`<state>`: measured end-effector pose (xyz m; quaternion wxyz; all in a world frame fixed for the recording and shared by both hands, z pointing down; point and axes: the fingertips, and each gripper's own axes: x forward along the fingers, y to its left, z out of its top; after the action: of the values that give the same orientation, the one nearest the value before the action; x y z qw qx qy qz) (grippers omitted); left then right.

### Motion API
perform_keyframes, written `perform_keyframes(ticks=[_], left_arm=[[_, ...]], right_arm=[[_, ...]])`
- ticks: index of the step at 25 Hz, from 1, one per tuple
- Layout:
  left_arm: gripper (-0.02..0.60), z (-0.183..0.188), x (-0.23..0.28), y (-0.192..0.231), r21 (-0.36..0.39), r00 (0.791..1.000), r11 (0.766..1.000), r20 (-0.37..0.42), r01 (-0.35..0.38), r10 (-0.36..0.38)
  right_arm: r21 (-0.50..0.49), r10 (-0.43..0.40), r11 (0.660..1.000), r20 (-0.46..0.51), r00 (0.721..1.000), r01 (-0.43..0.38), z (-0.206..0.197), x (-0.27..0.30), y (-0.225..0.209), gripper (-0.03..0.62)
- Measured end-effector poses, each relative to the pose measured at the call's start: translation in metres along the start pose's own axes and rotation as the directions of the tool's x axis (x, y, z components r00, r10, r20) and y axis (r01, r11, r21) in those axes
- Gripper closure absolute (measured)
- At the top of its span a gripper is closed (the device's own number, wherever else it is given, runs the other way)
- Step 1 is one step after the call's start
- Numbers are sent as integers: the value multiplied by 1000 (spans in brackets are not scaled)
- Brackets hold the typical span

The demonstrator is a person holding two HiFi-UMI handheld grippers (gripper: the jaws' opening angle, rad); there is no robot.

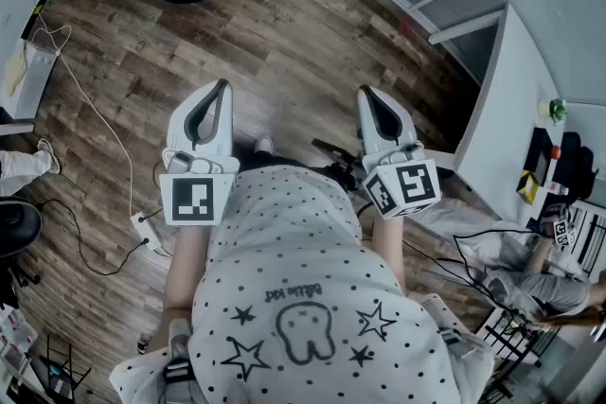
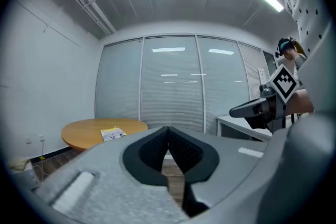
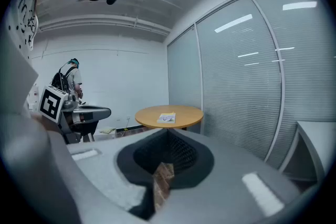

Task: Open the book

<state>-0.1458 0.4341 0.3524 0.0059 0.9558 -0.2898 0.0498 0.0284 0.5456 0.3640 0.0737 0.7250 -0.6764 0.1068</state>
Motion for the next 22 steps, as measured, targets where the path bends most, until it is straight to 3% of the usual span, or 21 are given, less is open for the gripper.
perform_keyframes(ticks=[22], left_arm=[[571,3,6,-24,24,1000,1000,-5,3,-3]], right_arm=[[13,1,1000,2,1000,-1,-5,-14,-21,589]])
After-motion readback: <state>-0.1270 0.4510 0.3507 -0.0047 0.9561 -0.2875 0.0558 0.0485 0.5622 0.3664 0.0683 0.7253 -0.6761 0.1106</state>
